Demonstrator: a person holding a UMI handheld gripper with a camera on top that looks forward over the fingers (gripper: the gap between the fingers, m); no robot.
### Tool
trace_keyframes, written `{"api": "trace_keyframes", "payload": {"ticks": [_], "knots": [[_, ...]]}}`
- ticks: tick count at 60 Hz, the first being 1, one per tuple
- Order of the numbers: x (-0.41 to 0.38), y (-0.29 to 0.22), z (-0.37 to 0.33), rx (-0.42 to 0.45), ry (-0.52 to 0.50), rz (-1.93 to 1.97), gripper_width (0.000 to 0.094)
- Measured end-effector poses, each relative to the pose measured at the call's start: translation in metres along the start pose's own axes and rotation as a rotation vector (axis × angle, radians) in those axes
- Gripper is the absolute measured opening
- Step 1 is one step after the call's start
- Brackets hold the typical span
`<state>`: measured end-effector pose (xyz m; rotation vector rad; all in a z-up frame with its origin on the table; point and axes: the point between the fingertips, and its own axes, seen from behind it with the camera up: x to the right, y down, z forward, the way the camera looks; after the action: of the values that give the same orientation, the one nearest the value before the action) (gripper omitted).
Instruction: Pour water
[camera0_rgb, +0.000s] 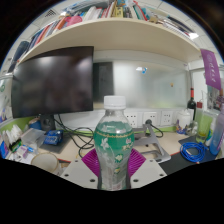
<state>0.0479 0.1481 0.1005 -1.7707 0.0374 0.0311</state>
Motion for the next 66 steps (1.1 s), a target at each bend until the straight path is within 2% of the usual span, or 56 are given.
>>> {"api": "trace_keyframes", "payload": {"ticks": [2, 3, 16, 18, 19, 20, 21, 22, 25, 33, 46, 52, 66], "knots": [[0.000, 0.000, -0.001, 0.004, 0.003, -0.009, 0.0326], [-0.001, -0.001, -0.002, 0.005, 0.004, -0.012, 0.0364], [-0.003, 0.001, -0.010, 0.024, 0.006, -0.034, 0.0524], [-0.002, 0.006, -0.011, 0.001, 0.010, -0.032, 0.0579], [-0.001, 0.010, -0.012, -0.012, 0.013, -0.031, 0.0635], [0.001, 0.012, -0.013, -0.023, 0.018, -0.028, 0.0756], [0.001, 0.014, -0.015, -0.027, 0.021, -0.026, 0.0737], [0.002, 0.015, -0.017, -0.027, 0.024, -0.026, 0.0819], [0.005, 0.022, -0.024, -0.035, 0.035, -0.044, 0.0866], [0.007, 0.037, -0.069, -0.093, 0.082, -0.082, 0.0867], [-0.050, 0.015, -0.173, -0.167, 0.107, 0.010, 0.0858], [-0.076, -0.001, -0.209, -0.177, 0.115, 0.041, 0.0859], [-0.121, -0.058, -0.264, -0.139, 0.131, 0.020, 0.0859]]}}
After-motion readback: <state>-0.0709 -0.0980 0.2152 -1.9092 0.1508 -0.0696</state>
